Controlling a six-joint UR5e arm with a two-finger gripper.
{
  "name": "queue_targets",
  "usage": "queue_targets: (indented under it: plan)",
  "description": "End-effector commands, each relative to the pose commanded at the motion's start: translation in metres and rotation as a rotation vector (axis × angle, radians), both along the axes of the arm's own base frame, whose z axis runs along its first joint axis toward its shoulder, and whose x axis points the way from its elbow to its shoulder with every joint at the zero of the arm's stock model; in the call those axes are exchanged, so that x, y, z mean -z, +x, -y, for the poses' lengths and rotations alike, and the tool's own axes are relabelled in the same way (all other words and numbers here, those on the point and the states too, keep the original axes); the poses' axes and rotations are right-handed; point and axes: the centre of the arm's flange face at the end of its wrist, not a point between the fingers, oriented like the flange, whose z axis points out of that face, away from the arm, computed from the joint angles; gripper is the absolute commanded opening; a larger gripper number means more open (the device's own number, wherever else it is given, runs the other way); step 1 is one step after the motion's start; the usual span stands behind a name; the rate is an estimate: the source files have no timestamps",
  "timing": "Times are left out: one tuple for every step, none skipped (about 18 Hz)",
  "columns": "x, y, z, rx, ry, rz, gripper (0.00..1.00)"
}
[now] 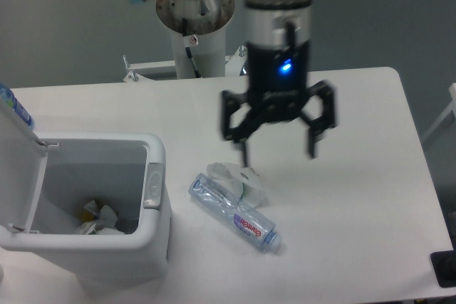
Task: Open the trash can
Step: 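Lift the gripper up and away from the opened trash can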
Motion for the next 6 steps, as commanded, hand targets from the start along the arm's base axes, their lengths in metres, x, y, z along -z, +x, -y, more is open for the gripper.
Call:
queue_targets:
  plan:
    - [0.01,-0.004,0.006,0.042,-0.077,-0.013,1.0]
    - [0.017,-0.005,0.012,0.089,-0.154,-0.032,1.0]
    - [0.024,-0.005,0.019,0.136,-0.227,-0.053,1.0]
    - [0.033,-0.01,0.026,0.175,-0.288,-0.068,1.0]
    - [0.037,-0.014,0.032,0.196,-0.329,-0.082,1.0]
    - [0.039,-0.017,0.036,0.191,-0.346,-0.083,1.0]
